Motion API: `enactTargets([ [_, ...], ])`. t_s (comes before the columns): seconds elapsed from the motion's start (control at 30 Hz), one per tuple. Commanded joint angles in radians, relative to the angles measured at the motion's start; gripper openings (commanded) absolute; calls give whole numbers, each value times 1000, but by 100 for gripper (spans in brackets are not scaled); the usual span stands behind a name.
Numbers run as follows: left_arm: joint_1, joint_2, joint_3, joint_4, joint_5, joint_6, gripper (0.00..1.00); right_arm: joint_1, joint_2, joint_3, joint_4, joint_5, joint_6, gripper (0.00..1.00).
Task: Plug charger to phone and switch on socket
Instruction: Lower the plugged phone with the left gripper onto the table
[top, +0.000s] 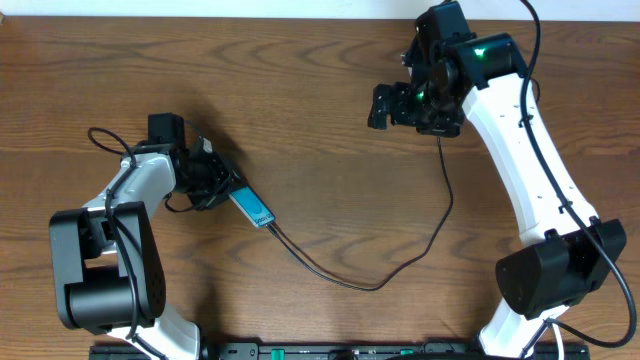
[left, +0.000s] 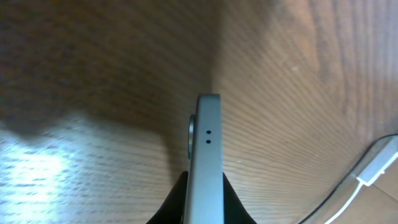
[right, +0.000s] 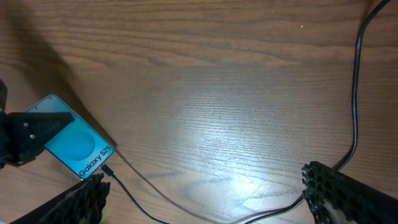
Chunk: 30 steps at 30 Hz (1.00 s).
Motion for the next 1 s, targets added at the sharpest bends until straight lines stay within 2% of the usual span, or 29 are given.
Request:
enactTargets([
  [0.0, 3, -4, -3, -16, -35, 24, 7, 13, -28, 6, 0, 4, 17, 99],
  [0.63, 2, 1, -6, -37, -30, 24, 7, 20, -28, 6, -1, -11, 17, 99],
  [0.97, 2, 100, -5, -53, 13, 25, 7, 33, -28, 6, -1, -11, 17, 99],
])
